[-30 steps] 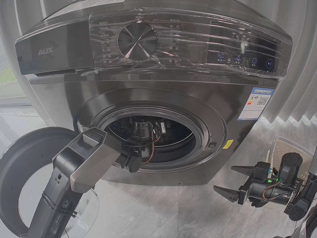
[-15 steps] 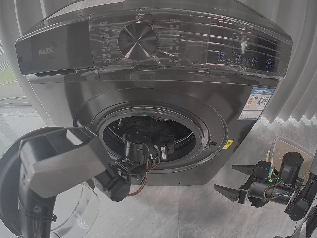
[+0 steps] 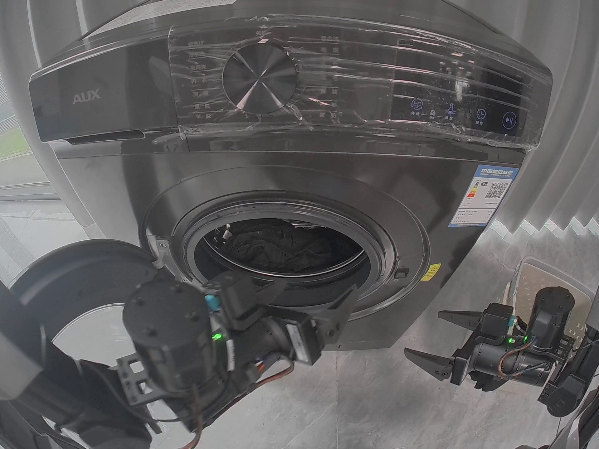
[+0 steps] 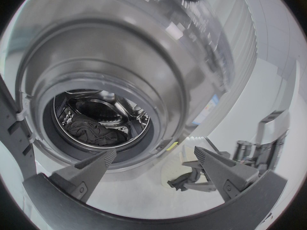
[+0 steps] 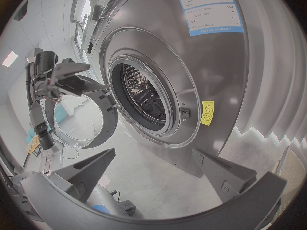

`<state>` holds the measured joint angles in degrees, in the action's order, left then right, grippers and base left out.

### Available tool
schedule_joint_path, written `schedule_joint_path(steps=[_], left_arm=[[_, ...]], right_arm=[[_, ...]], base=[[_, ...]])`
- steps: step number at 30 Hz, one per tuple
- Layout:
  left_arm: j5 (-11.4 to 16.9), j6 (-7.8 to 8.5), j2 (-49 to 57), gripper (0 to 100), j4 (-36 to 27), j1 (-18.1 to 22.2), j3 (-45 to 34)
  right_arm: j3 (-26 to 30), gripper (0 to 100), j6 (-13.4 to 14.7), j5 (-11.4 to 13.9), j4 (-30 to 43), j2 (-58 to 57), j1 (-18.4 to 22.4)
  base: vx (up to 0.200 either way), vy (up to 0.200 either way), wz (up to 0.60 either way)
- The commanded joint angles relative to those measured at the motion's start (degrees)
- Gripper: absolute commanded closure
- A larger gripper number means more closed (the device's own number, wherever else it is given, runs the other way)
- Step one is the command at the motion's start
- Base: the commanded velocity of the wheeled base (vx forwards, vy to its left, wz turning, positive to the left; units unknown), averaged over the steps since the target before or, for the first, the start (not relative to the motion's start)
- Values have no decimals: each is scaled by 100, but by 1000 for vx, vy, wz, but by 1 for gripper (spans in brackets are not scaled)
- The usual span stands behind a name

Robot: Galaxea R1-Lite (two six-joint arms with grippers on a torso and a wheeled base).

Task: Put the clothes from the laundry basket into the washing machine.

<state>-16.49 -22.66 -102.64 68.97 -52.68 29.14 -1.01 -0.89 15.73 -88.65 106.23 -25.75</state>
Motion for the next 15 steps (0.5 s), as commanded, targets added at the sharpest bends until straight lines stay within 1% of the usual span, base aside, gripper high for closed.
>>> schedule_joint_path(steps=[1, 2, 3, 4, 5, 6, 8, 9, 10, 11, 13, 15], left_arm=[[-82, -300, 1607, 0, -77, -480, -1367], [-91, -283, 1642, 0, -77, -480, -1428], [-108, 51, 1968, 0, -130, -463, -1964], [-144, 280, 2029, 0, -235, -375, -2035], [-231, 429, 1924, 0, -279, -226, -2052], [-363, 517, 1880, 0, -288, -23, -2061], [-820, 693, 1924, 0, -279, 372, -2096], [-961, 746, 1941, 0, -270, 460, -2105], [-961, 746, 1941, 0, -270, 460, -2105], [-1066, 790, 2038, 0, -270, 521, -2228], [-1058, 798, 2205, 0, -270, 521, -2333], [-1058, 816, 2328, 0, -332, 521, -2413]], right_arm=[[101, 0, -16, -8, -3, -384, -18], [101, 0, -16, -8, -3, -428, -18], [101, 0, -25, -17, -3, -639, -9], [101, 0, -25, -17, -3, -639, -9], [101, 0, -16, -26, -3, -885, 8], [101, 0, -16, -26, -3, -990, 43], [101, 0, 1, -70, -12, -1175, 70], [101, 0, 19, -105, -3, -1219, 87], [101, 0, 27, -114, -3, -1227, 87], [101, 0, 54, -254, 6, -1342, 123], [101, 0, 71, -421, 14, -1509, 184], [101, 0, 107, -509, 14, -1728, 254]], base=[[0, 0, 0], [0, 0, 0], [0, 0, 0], [0, 0, 0], [0, 0, 0], [0, 0, 0], [0, 0, 0], [0, 0, 0], [0, 0, 0], [0, 0, 0], [0, 0, 0], [0, 0, 0]])
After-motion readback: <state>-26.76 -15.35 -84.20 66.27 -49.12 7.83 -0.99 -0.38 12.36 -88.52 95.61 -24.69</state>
